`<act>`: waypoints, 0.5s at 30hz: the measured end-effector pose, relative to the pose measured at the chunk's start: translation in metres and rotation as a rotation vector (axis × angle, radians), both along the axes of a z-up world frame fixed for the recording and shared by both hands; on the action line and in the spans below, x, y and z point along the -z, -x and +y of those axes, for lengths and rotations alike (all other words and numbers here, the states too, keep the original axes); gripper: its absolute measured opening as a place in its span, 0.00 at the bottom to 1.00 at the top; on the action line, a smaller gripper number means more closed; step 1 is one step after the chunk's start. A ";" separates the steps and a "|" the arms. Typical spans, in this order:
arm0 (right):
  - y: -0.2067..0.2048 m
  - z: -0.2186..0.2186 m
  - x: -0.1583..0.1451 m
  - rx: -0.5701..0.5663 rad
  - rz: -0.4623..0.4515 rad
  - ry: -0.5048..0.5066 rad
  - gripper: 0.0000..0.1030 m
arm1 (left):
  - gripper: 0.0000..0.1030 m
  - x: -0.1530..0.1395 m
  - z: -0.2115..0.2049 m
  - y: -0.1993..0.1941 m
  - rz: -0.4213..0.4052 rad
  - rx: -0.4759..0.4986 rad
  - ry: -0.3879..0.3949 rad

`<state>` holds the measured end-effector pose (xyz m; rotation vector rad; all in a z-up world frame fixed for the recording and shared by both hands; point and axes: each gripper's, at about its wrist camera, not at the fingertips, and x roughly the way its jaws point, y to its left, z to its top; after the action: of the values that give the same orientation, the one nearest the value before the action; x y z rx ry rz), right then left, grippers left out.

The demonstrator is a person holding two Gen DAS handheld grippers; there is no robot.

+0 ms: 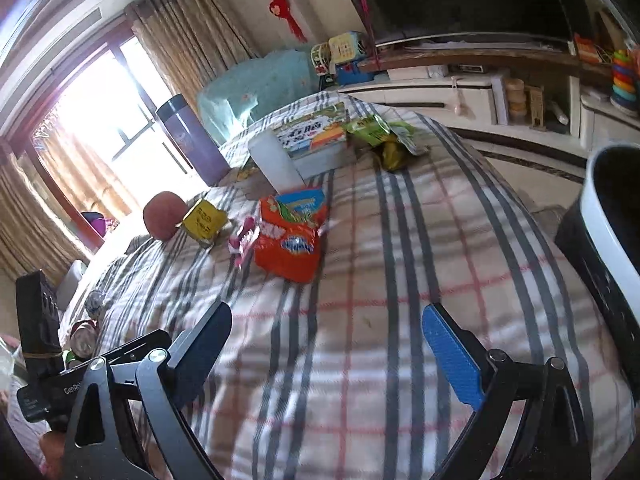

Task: Collect trash
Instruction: 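Move both open tools back over the remaining trash on the bed, then grasp the yellow snack wrapper with the left tool while the right tool grasps the orange snack bag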

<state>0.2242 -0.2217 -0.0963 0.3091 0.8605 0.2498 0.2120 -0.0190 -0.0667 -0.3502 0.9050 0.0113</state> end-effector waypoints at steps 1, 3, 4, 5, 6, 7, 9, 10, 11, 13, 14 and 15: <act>-0.004 0.002 -0.001 0.003 -0.004 0.015 0.94 | 0.91 -0.002 0.001 -0.007 -0.007 -0.003 -0.004; -0.010 0.002 -0.002 0.008 -0.010 0.016 0.92 | 0.91 0.000 0.003 -0.018 -0.019 -0.006 -0.011; -0.013 0.002 -0.002 0.008 -0.012 0.009 0.89 | 0.91 -0.001 0.003 -0.025 -0.023 -0.008 -0.016; -0.017 0.001 -0.002 0.008 -0.014 0.000 0.85 | 0.91 0.001 0.004 -0.031 -0.027 -0.007 -0.017; -0.022 0.001 -0.002 0.009 -0.012 -0.007 0.84 | 0.91 0.001 0.005 -0.038 -0.034 -0.006 -0.017; -0.027 0.003 -0.001 0.007 -0.009 -0.012 0.80 | 0.91 0.001 0.006 -0.046 -0.038 -0.007 -0.020; -0.038 0.005 0.001 0.000 0.000 -0.028 0.77 | 0.91 0.002 0.008 -0.059 -0.054 -0.010 -0.019; -0.043 0.007 0.002 -0.006 0.005 -0.033 0.76 | 0.91 0.003 0.009 -0.064 -0.062 -0.012 -0.021; -0.048 0.008 0.003 -0.012 0.009 -0.038 0.74 | 0.91 0.004 0.010 -0.069 -0.065 -0.015 -0.023; -0.058 0.011 0.007 -0.026 0.023 -0.047 0.74 | 0.91 0.008 0.015 -0.083 -0.072 -0.022 -0.013; -0.062 0.013 0.009 -0.034 0.030 -0.054 0.73 | 0.91 0.011 0.018 -0.091 -0.077 -0.031 -0.006; -0.068 0.016 0.012 -0.042 0.039 -0.059 0.72 | 0.91 0.013 0.019 -0.095 -0.075 -0.037 -0.005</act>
<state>0.2918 -0.2060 -0.1079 0.3526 0.9002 0.3094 0.3068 0.0003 -0.0794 -0.3609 0.8239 0.0344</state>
